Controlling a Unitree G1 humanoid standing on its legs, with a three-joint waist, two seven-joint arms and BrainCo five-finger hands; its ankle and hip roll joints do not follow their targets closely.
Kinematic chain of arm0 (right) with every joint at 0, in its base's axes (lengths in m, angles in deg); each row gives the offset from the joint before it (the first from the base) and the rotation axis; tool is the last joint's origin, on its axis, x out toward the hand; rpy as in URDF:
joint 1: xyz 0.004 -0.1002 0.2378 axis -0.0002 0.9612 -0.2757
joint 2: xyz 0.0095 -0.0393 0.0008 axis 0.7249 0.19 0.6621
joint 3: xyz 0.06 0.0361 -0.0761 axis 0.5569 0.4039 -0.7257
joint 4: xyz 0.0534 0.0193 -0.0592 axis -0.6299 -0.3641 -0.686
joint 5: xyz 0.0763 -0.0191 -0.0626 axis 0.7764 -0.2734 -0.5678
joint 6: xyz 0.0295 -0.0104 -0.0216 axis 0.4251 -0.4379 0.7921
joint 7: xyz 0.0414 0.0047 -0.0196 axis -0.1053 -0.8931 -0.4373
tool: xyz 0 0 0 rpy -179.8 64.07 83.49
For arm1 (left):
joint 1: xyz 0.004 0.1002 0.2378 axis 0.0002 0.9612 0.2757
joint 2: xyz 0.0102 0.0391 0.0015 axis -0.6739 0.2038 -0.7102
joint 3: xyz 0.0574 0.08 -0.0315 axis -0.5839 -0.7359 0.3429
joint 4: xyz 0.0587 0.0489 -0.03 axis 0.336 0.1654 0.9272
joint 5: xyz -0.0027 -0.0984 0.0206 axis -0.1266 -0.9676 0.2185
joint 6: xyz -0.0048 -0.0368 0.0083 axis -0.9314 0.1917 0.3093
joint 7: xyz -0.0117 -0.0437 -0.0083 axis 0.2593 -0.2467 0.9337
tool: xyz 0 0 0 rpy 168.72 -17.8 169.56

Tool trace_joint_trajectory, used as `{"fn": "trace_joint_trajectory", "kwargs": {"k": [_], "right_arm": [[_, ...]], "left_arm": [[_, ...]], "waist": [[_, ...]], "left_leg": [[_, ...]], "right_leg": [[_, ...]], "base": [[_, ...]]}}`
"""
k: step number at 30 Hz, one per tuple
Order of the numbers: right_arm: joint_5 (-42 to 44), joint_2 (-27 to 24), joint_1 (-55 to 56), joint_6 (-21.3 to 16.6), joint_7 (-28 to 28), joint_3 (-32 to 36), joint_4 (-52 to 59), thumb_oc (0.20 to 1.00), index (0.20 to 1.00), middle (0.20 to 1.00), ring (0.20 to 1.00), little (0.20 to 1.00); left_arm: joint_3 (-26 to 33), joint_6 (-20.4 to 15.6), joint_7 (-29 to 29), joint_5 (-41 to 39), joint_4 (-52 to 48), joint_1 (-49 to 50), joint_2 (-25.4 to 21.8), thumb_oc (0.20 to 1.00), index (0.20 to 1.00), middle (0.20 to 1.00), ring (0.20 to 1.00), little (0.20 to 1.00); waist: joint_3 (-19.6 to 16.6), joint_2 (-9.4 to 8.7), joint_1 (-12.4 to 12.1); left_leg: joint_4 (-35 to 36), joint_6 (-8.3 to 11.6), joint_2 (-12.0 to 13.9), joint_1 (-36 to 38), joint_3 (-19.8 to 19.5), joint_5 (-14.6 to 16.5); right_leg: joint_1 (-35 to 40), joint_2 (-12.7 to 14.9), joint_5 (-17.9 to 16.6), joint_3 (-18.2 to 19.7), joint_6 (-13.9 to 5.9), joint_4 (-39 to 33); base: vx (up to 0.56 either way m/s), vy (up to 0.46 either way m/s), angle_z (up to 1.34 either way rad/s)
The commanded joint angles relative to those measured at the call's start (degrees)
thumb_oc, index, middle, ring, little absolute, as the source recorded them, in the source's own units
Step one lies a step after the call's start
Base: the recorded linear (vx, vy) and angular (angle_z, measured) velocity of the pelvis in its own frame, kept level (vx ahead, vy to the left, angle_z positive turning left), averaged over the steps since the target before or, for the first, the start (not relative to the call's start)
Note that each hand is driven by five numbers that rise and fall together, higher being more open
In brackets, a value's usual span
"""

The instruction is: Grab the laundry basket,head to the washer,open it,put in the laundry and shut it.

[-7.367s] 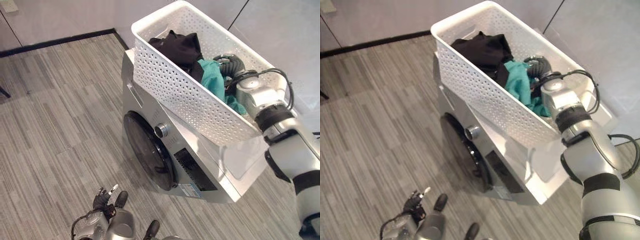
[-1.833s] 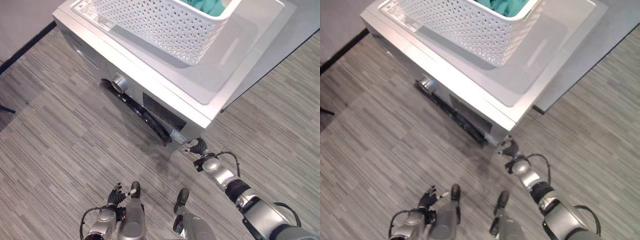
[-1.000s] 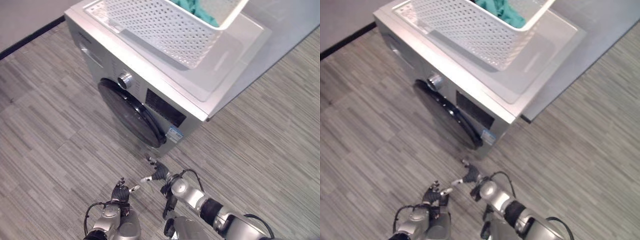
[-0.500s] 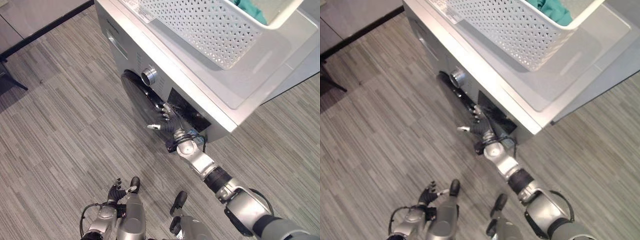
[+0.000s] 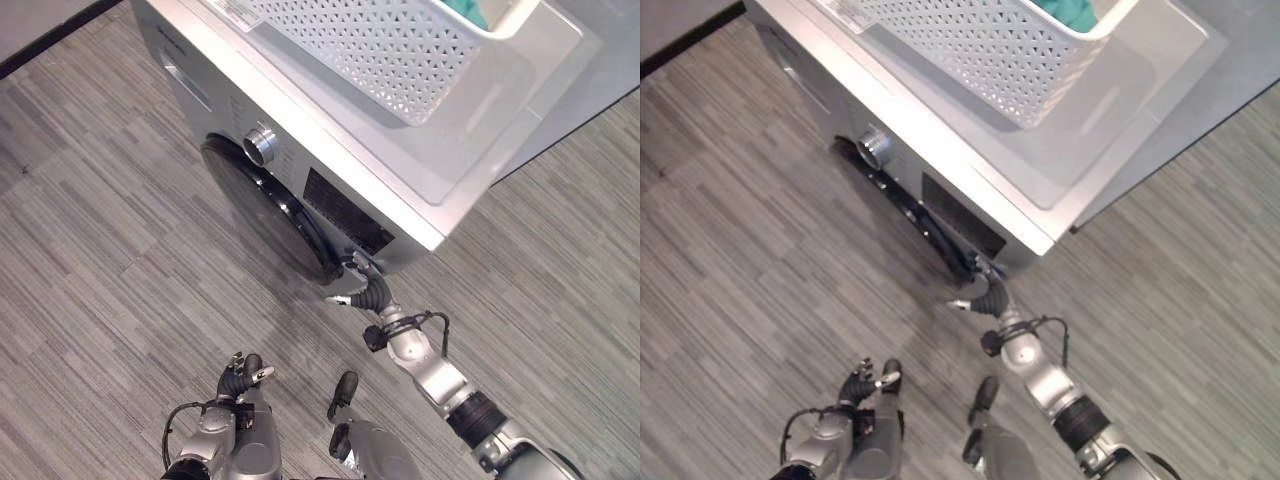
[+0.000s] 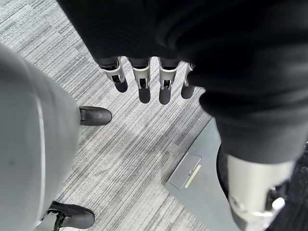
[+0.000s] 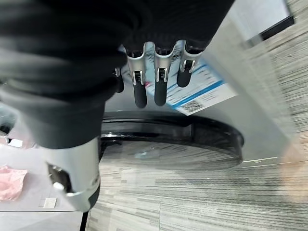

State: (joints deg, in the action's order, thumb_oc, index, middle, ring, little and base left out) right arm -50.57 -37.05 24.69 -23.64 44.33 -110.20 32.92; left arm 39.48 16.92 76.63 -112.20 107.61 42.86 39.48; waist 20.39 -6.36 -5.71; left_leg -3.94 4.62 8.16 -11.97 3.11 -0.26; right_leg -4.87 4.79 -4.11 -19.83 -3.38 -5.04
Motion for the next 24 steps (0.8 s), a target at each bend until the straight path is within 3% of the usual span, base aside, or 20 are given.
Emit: {"fn": "trace_joint_trajectory", "kwargs": {"k": [1,10,11,14,24], "right_arm": [[-2.1,1.3,-5.4,-1.8,-2.7,2.3,0.4,1.0,1.0,1.0,1.0,1.0],[-1.3,5.1,-12.1,-1.7,-5.4,0.7,-5.5,1.0,1.0,1.0,1.0,1.0],[-1.2,5.4,-12.5,-1.7,-5.6,0.5,-5.9,1.0,1.0,1.0,1.0,1.0],[-0.3,6.2,-14.3,-1.9,-6.2,0.3,-7.8,1.0,1.0,1.0,1.0,1.0],[4.9,12.9,-26.5,-1.9,-5.6,-4.7,-21.5,1.0,1.0,1.0,1.0,1.0]], "left_arm": [[-0.8,-1.3,-0.1,-0.7,0.8,0.1,0.3,1.0,1.0,1.0,1.0,1.0],[-1.6,-1.8,-0.6,-2.1,-0.7,0.8,-0.1,1.0,1.0,1.0,1.0,1.0],[-1.7,-1.8,-0.7,-2.2,-1.0,1.0,-0.2,1.0,1.0,1.0,1.0,1.0],[-2.0,-2.0,-1.0,-2.7,-1.3,0.8,-0.5,1.0,1.0,1.0,1.0,1.0],[-4.9,-2.8,-1.4,-4.6,-4.0,-0.6,-3.3,1.0,1.0,1.0,1.0,1.0]], "waist": [[0.9,-1.77,-1.0],[1.4,-0.47,-2.2],[1.4,-0.17,-2.4],[1.9,0.11,-3.0],[3.4,1.99,-7.2]], "left_leg": [[-4.9,-3.5,-0.6,-3.0,0.9,4.2],[-4.8,-3.59,-1.2,-4.3,0.2,3.8],[-4.9,-3.2,-0.9,-3.8,-0.2,5.0],[-5.0,-3.32,-1.3,-4.4,-0.6,5.0],[-5.9,-3.37,-2.7,-8.0,-3.9,4.4]], "right_leg": [[-0.8,4.6,4.3,5.8,-1.41,4.8],[-1.6,4.9,4.0,5.5,-1.37,4.5],[-1.1,4.5,4.7,5.8,-1.65,4.6],[-1.5,4.7,4.7,5.7,-1.73,4.8],[-2.8,4.9,5.3,3.9,-1.5,5.7]], "base": [[0.0,0.0,0.0],[0.01,0.0,0.0],[0.06,0.005,0.02],[0.02,0.014,0.07],[0.01,-0.005,0.12]]}}
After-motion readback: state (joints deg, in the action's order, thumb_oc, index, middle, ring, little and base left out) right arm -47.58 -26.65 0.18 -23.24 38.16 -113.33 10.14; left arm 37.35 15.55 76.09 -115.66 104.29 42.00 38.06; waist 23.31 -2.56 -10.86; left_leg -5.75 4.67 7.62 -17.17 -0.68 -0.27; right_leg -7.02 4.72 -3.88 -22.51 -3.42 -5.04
